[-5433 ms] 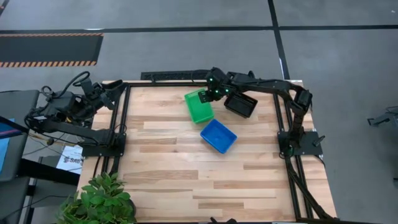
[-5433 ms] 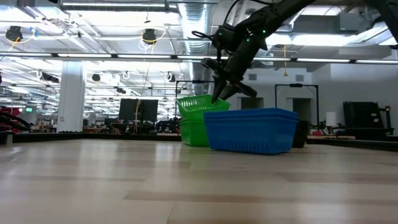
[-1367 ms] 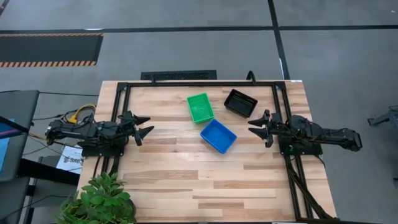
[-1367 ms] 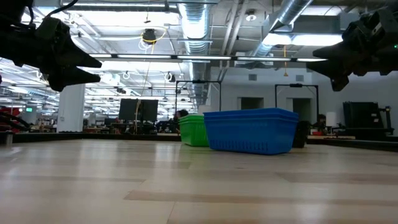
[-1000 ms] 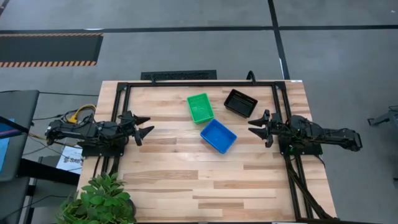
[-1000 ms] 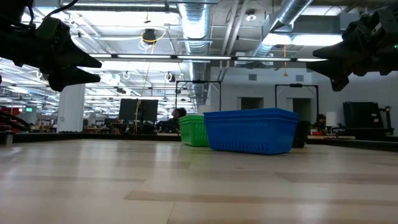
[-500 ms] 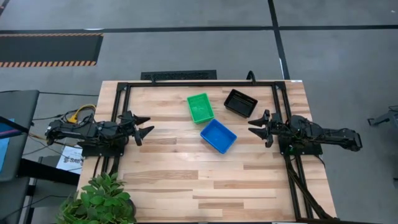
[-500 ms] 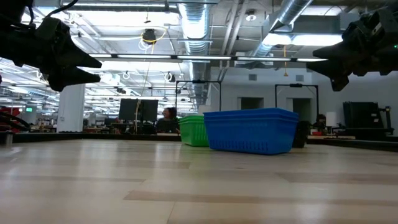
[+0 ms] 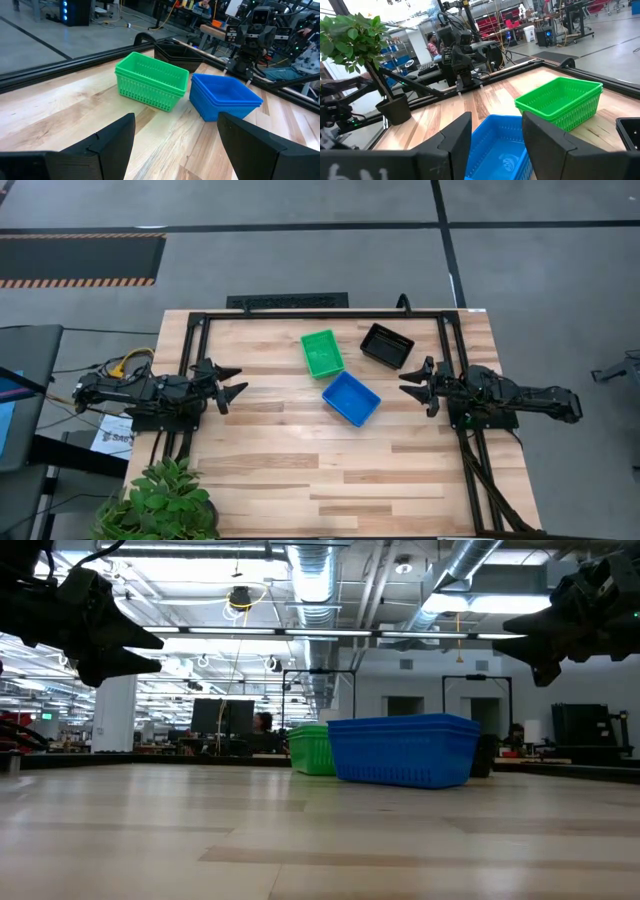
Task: Stack baskets by color
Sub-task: Return to Home Position
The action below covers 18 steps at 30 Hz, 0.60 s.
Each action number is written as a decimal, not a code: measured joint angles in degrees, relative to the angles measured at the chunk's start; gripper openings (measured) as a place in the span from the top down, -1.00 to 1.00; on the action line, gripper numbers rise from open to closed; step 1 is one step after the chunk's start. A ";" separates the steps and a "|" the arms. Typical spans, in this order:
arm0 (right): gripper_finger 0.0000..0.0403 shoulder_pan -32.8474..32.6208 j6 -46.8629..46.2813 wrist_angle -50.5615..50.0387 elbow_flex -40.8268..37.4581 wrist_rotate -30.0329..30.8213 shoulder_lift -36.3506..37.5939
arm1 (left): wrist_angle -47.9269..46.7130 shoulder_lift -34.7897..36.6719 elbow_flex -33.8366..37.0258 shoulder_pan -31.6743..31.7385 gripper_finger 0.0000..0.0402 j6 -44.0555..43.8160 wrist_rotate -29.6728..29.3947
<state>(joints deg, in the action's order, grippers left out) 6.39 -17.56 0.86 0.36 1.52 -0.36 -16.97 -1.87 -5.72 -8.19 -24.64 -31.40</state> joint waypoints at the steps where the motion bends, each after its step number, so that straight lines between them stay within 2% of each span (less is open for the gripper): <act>1: 0.04 0.00 0.01 0.00 0.00 0.00 0.00 | 0.00 0.00 0.00 0.00 -0.34 0.00 0.00; 18: 0.04 0.00 0.02 -0.01 0.00 0.02 0.02 | 0.00 0.00 0.00 0.00 -0.34 0.00 0.00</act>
<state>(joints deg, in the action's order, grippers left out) 6.39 -17.54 0.86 0.36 1.54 -0.34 -16.98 -1.87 -5.72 -8.19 -24.64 -31.39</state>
